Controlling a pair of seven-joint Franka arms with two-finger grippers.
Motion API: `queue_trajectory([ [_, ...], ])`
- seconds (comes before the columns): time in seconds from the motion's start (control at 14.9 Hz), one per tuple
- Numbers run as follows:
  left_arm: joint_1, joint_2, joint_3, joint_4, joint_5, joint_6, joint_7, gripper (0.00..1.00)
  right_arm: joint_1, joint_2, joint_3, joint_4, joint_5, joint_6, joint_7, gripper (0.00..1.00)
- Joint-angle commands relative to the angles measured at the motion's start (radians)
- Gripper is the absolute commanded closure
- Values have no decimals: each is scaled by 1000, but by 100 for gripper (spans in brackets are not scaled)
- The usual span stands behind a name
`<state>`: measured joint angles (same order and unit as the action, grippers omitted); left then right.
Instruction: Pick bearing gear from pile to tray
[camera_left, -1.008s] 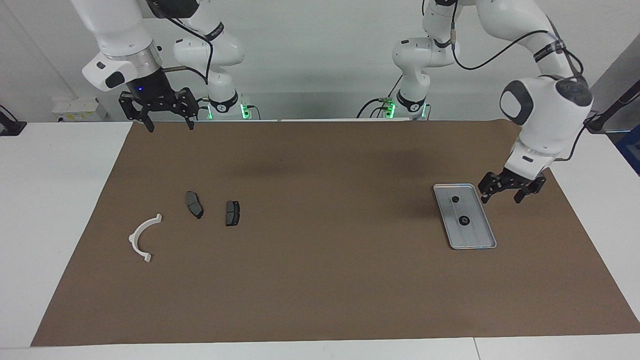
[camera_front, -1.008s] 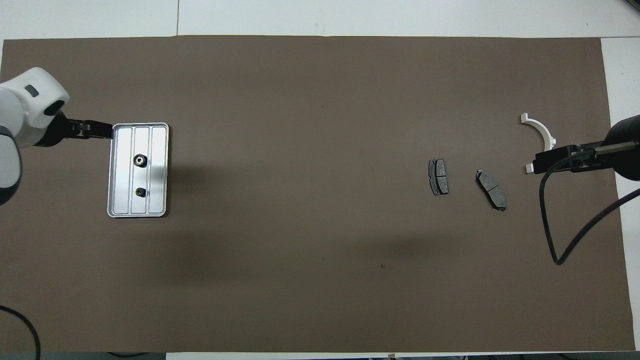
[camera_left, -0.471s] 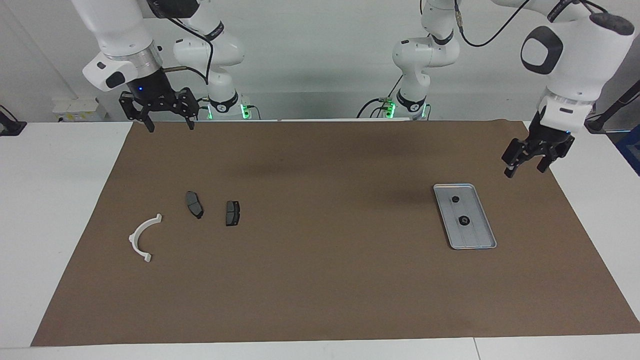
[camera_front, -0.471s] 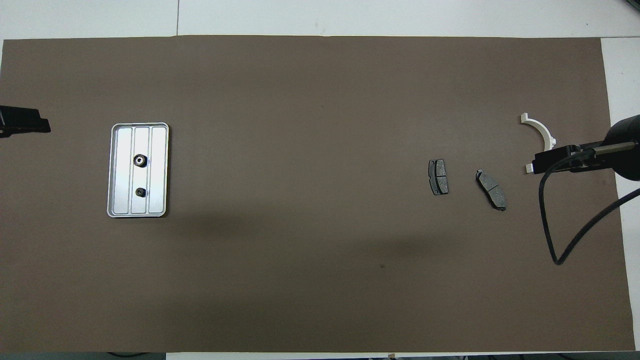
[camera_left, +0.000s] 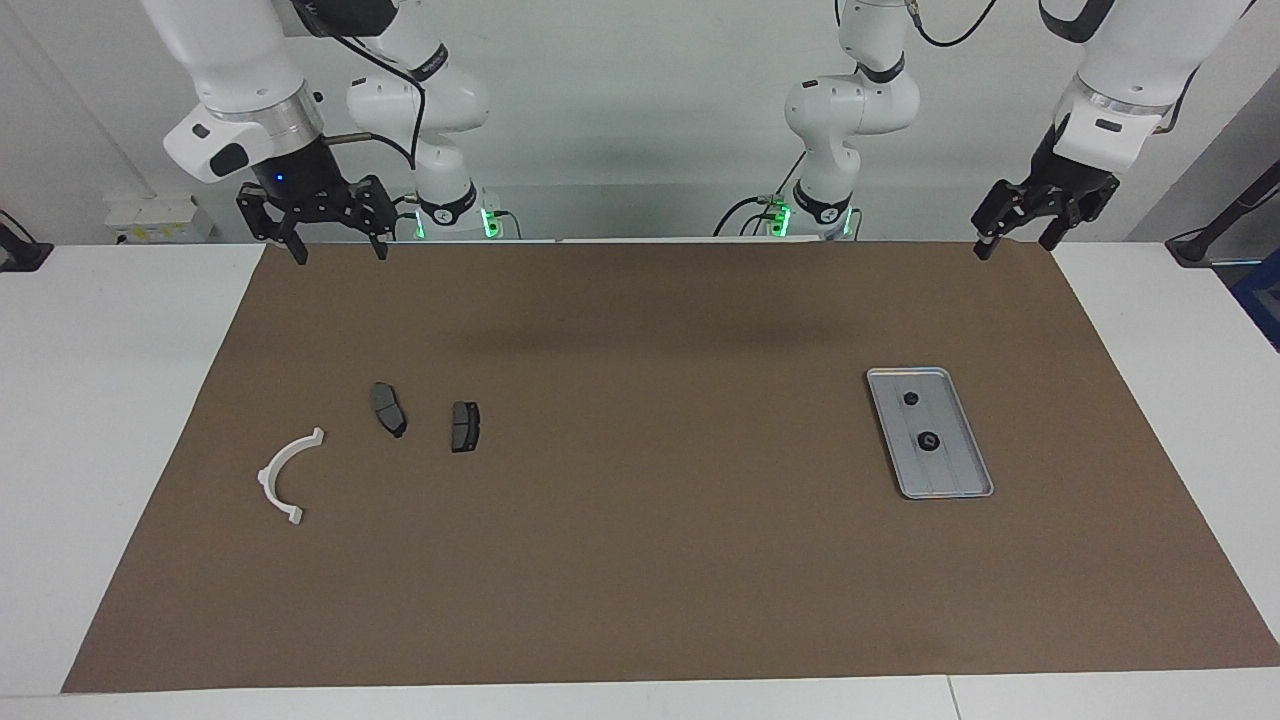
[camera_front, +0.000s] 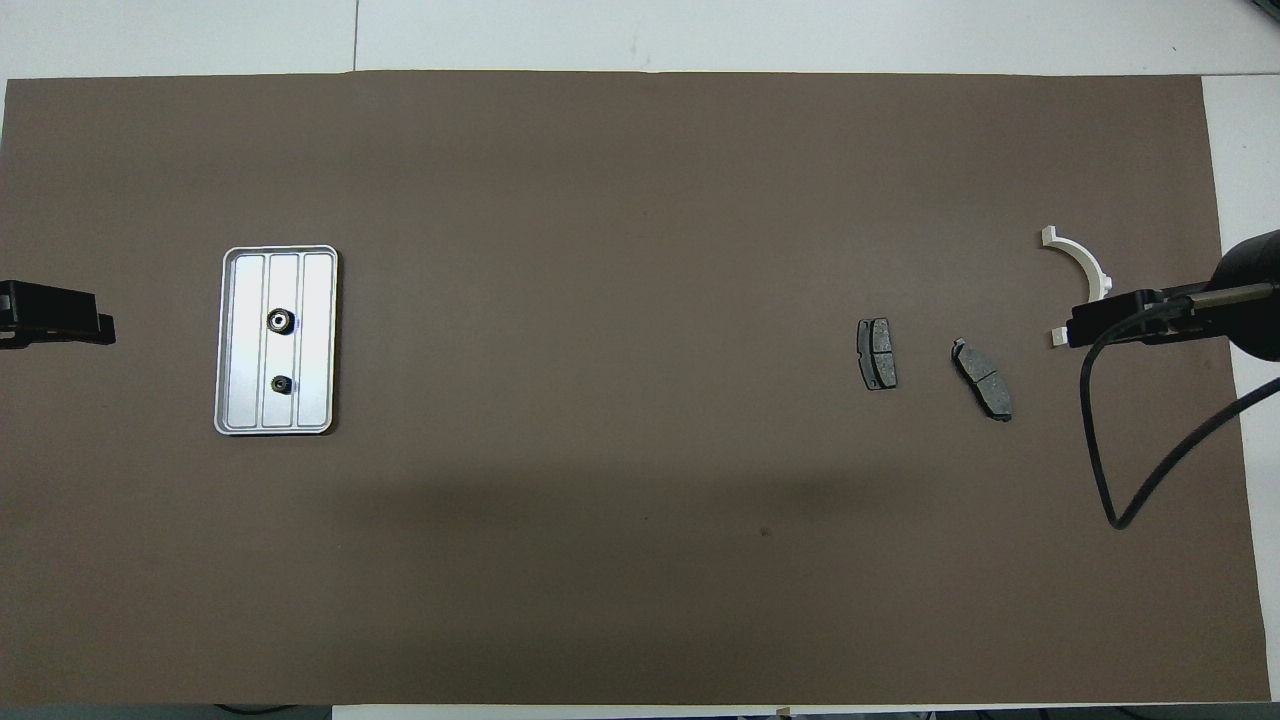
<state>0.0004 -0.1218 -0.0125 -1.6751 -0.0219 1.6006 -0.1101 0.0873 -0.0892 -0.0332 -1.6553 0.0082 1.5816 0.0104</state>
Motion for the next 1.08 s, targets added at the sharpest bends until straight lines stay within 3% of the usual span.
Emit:
queue_trajectory([
  [0.0,-17,8,11,24,-4,-51,33,0,-9,-6,3,-14,22,18,13,0],
  [1.01,-60,-1,6,8,-9,-54,84,0,-9,-6,4,-14,22,17,13,0],
])
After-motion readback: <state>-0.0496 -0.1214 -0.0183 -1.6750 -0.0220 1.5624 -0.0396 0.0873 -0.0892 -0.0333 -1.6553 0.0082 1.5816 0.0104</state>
